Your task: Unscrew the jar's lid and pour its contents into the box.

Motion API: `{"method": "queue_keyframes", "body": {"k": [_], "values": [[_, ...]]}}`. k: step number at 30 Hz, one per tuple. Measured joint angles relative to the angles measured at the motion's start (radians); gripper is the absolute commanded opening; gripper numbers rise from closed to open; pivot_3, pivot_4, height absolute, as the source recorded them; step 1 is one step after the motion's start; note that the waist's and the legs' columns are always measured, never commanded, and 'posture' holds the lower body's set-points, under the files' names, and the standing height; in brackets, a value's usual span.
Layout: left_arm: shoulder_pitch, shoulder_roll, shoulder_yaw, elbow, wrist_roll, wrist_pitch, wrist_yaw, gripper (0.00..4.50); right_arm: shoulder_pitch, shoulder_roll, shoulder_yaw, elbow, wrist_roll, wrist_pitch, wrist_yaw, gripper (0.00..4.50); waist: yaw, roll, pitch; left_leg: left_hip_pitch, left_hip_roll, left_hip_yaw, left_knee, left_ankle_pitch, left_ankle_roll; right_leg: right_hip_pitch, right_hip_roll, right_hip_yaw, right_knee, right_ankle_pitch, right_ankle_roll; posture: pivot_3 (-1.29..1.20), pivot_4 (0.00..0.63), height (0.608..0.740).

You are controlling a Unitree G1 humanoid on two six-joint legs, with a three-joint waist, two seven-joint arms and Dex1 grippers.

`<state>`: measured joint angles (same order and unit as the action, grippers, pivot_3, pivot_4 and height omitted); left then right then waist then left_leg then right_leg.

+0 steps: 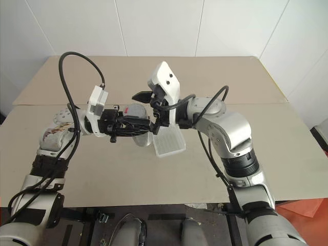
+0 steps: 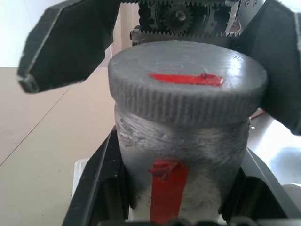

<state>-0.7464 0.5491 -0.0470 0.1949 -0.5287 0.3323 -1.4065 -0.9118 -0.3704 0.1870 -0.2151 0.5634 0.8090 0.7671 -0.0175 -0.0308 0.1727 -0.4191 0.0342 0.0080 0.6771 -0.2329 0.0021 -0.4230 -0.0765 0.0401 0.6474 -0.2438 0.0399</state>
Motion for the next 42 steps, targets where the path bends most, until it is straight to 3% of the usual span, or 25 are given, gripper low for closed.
{"method": "queue_keyframes", "body": {"k": [3,9,12,15,18,21,27,32,42], "values": [[0.0,0.0,0.003,0.0,0.0,0.0,0.002,1.93,0.0,0.004,0.003,0.003,0.001,-0.001,0.021,2.75,0.0,0.0,0.0,0.0,0.0,0.0,0.0,0.0,0.0,0.0,0.0,0.0,0.0,0.0,0.0,0.0,0.15,0.74],[0.0,0.003,0.005,-0.009,-0.02,0.006,-0.039,1.93,0.0,0.007,0.001,0.066,0.006,-0.094,0.155,2.75,0.0,0.0,0.0,0.0,0.0,0.0,0.0,0.0,0.0,0.0,0.0,0.0,0.0,0.0,0.0,0.0,0.15,0.74],[-0.003,0.004,-0.011,-0.069,-0.061,0.04,-0.137,1.93,-0.027,-0.005,0.003,0.179,0.038,-0.247,0.448,2.75,0.0,0.0,0.0,0.0,0.0,0.0,0.0,0.0,0.0,0.001,0.0,0.0,-0.001,0.0,0.0,0.0,0.15,0.74],[-0.016,0.014,-0.039,-0.112,-0.074,0.046,-0.175,1.93,-0.084,-0.003,0.031,0.309,0.068,-0.348,0.645,2.75,-0.001,0.0,0.0,0.0,0.0,0.0,0.001,0.0,0.0,0.001,0.001,0.0,0.0,0.0,0.0,0.0,0.15,0.74],[-0.024,0.054,-0.086,-0.159,-0.118,0.063,-0.181,1.93,-0.157,-0.051,0.147,0.414,0.191,-0.441,0.745,2.75,-0.007,0.001,0.0,0.001,0.001,0.0,0.0,0.0,0.0,0.0,0.001,0.0,0.0,0.0,0.0,0.0,0.15,0.74],[-0.024,0.089,-0.099,-0.175,-0.135,0.065,-0.181,1.93,-0.204,-0.072,0.237,0.47,0.252,-0.52,0.76,2.75,-0.013,0.001,0.001,0.001,0.001,0.0,0.0,0.0,0.0,0.0,0.001,0.0,0.001,0.0,0.0,0.0,0.15,0.74],[-0.012,0.085,-0.075,-0.178,-0.162,0.073,-0.195,1.93,-0.221,-0.049,0.283,0.521,0.255,-0.609,0.791,4.47,-0.012,0.001,0.001,0.001,0.001,0.0,0.001,0.0,0.0,0.0,0.001,0.0,0.001,0.0,0.0,0.0,0.15,0.74],[0.056,0.088,-0.02,-0.173,-0.162,0.074,-0.16,1.93,-0.163,-0.063,0.152,0.485,0.198,-0.601,0.755,4.47,-0.004,0.001,0.001,0.001,0.001,0.0,0.001,0.0,0.0,0.0,0.0,0.0,0.001,0.0,0.0,0.0,0.15,0.74],[0.129,0.067,0.054,-0.11,-0.076,-0.001,-0.002,1.93,0.06,-0.163,-0.004,0.064,0.119,-0.319,0.306,4.47,0.002,0.001,0.001,0.001,0.001,0.0,0.001,0.0,0.0,0.0,0.0,0.0,0.001,0.0,0.0,0.0,0.15,0.74]]}}
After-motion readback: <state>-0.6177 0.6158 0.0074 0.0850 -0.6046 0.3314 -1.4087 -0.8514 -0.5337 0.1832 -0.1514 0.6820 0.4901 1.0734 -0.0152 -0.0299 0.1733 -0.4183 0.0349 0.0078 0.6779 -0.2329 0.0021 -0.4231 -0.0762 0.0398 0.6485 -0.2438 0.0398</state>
